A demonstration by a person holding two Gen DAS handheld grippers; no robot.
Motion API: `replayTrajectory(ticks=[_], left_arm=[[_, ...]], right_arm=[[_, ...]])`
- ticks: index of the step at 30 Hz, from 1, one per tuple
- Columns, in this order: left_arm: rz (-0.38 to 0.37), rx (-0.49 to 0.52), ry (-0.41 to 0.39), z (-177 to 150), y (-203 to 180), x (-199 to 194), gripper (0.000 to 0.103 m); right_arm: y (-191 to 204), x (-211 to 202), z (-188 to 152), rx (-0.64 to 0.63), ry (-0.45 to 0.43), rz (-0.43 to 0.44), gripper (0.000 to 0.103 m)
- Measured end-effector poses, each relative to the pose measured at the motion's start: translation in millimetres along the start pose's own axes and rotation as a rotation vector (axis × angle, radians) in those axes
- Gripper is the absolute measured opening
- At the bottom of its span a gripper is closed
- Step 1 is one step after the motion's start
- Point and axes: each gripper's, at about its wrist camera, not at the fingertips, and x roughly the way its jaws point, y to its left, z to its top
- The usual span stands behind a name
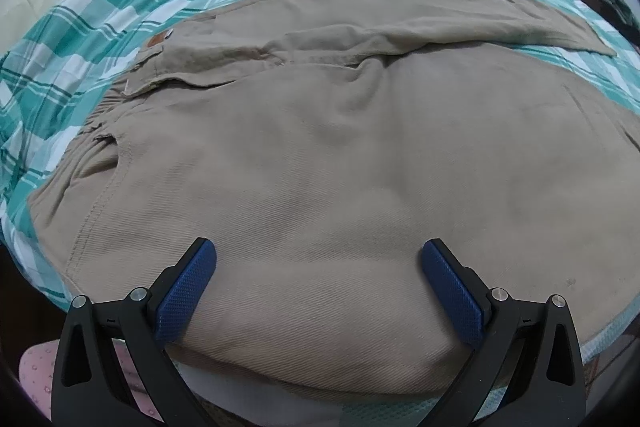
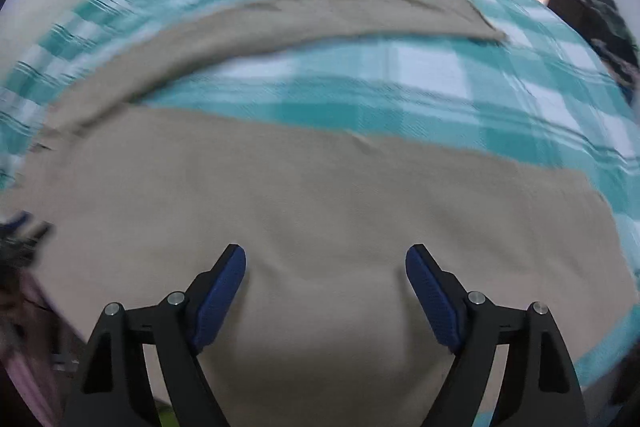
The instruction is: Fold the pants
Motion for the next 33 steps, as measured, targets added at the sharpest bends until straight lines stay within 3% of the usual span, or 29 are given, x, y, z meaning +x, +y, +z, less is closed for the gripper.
replayTrajectory(ticks=[2, 5, 6, 8, 12, 14, 17, 19, 23, 25, 28, 31, 33], left_arm=[[0.0, 0.0, 0.0, -1, -1, -1, 0.102], [-0.005, 0.001, -0.003, -1, 0, -2, 0.102], [-0.005, 0.004, -0.004, -2, -1, -2, 0.102], [-0.007, 0.006, -0.007, -2, -1, -2, 0.102], [0.001, 0.007, -0.005, -2, -2, 0, 0.102], [0.005, 0.004, -0.002, -1, -2, 0, 0.102], [0.007, 0.004, 0.001, 0, -2, 0, 0.102], [0.001, 0.006, 0.001, 0, 0, -1, 0.102], [-0.005, 0.013, -0.006, -2, 1, -1, 0.102], [-0.001, 0.014, -0.006, -2, 0, 0, 0.102], [0.005, 0.012, -0.001, -2, -1, 1, 0.102], [0.008, 0.013, 0.002, -1, -1, 1, 0.102], [0.007, 0.013, 0.001, -1, -2, 1, 0.102]], right_arm=[[23, 7, 4, -0.061, 0.019, 0.051, 0.081], [26, 26, -9, -0.188, 0.064, -0.072, 0.083], [13, 24, -11, -0.16, 0.055, -0.047, 0.083], [-19, 20, -15, -0.08, 0.065, -0.142, 0.087], [-52, 10, -17, -0.004, 0.09, -0.125, 0.088], [-37, -1, -10, -0.026, 0.063, -0.129, 0.088], [-9, 4, -3, -0.123, 0.068, -0.03, 0.086], [-6, 21, -10, -0.241, 0.134, -0.09, 0.085], [-60, 15, -17, -0.176, 0.142, -0.201, 0.093], [-78, 10, -17, -0.129, 0.163, -0.198, 0.093], [-68, -5, -8, -0.118, 0.127, -0.206, 0.092], [-49, -13, -6, -0.105, 0.099, -0.065, 0.092], [-37, -4, -13, -0.193, 0.155, -0.059, 0.089]])
